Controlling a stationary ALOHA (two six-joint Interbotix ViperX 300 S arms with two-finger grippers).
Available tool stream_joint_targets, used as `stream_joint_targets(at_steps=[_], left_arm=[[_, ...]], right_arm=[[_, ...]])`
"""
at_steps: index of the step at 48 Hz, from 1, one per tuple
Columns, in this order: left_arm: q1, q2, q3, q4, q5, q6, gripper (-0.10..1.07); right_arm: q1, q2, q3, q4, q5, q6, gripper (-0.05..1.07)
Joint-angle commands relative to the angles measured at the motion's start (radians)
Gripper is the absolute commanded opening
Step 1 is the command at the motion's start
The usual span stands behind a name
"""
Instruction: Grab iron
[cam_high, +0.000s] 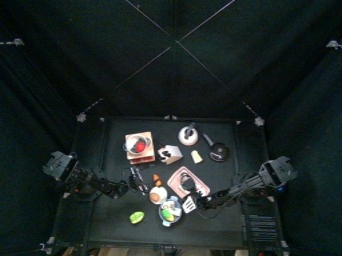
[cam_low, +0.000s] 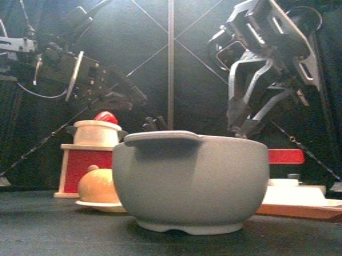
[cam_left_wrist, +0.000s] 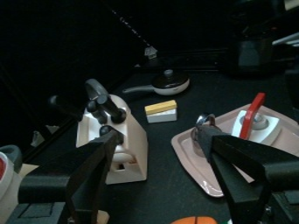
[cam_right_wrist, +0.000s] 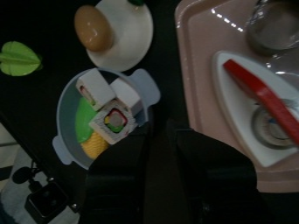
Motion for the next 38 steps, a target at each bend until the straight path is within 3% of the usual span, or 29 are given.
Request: stream_joint_targets(at_steps=[1,9,21,38], left_arm=[[-0.002,-0.012,-0.009,-0.003,-0.002,-0.002,1.04],[-0.005,-0.011,-0.009,-0.002,0.005,-0.002,1.04],[-0.005,-0.008,-0.009,-0.002,0.005,-0.002,1.04],[-0.003,-0.006,-0.009,-0.002,0.005,-0.002,1.04]], right_arm=[[0.023,-0.071,0.018,-0.011,0.087,0.000,0.64],[0.049,-0.143,0.103,-0.060,0.196,0.002,0.64],[0.060,-0.169,0.207,-0.077,0.132,0.002,0.64],[0.086,-0.176,0.247,-0.189,0.112,0.002,0.66]])
